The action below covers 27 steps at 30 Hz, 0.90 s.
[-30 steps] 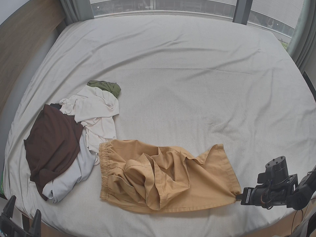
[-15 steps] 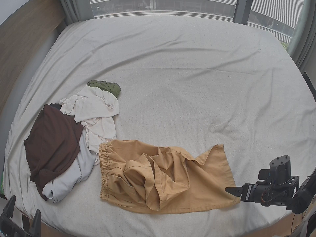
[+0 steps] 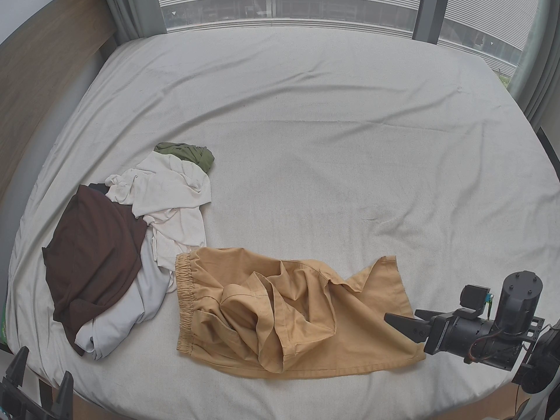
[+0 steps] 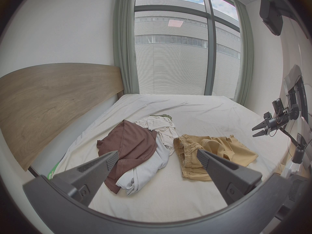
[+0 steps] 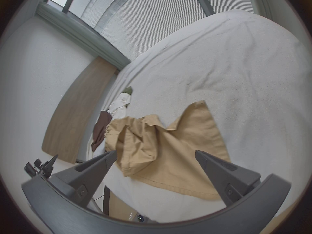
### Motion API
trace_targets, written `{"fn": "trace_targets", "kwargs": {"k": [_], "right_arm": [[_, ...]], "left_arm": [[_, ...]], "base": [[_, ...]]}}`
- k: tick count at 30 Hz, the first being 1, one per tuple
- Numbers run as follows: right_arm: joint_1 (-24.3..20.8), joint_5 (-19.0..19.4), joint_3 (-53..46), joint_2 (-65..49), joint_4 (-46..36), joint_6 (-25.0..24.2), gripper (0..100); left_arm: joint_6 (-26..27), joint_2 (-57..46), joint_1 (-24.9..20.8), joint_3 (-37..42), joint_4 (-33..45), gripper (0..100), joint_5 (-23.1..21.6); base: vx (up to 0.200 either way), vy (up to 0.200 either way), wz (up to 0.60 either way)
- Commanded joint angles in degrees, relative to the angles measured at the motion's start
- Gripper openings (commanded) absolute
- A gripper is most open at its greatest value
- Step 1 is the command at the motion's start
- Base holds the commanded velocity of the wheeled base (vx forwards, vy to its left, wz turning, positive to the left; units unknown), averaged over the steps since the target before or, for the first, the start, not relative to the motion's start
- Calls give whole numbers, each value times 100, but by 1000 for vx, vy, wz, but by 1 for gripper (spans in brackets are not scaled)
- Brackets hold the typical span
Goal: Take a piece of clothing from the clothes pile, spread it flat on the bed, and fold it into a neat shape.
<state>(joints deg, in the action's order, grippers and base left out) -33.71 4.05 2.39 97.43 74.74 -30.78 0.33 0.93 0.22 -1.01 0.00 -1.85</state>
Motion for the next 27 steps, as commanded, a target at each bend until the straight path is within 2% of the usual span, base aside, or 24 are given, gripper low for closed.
{"fn": "trace_targets", "kwargs": {"k": [1,5,18,27], "right_arm": [[-751,26,86,-22,216,-7,100],[-1059,17,341,48,234,-16,100],[-1516,26,1159,778,243,-191,100],[-1534,44,1703,1349,216,-218,100]], "left_arm": [[2,-93,4,101,0,100,1],[2,-93,4,101,0,100,1],[-7,-93,4,101,0,100,-8],[-15,-93,4,101,0,100,-8]], "base": [[0,0,0],[0,0,0],[0,0,0],[0,0,0]]}}
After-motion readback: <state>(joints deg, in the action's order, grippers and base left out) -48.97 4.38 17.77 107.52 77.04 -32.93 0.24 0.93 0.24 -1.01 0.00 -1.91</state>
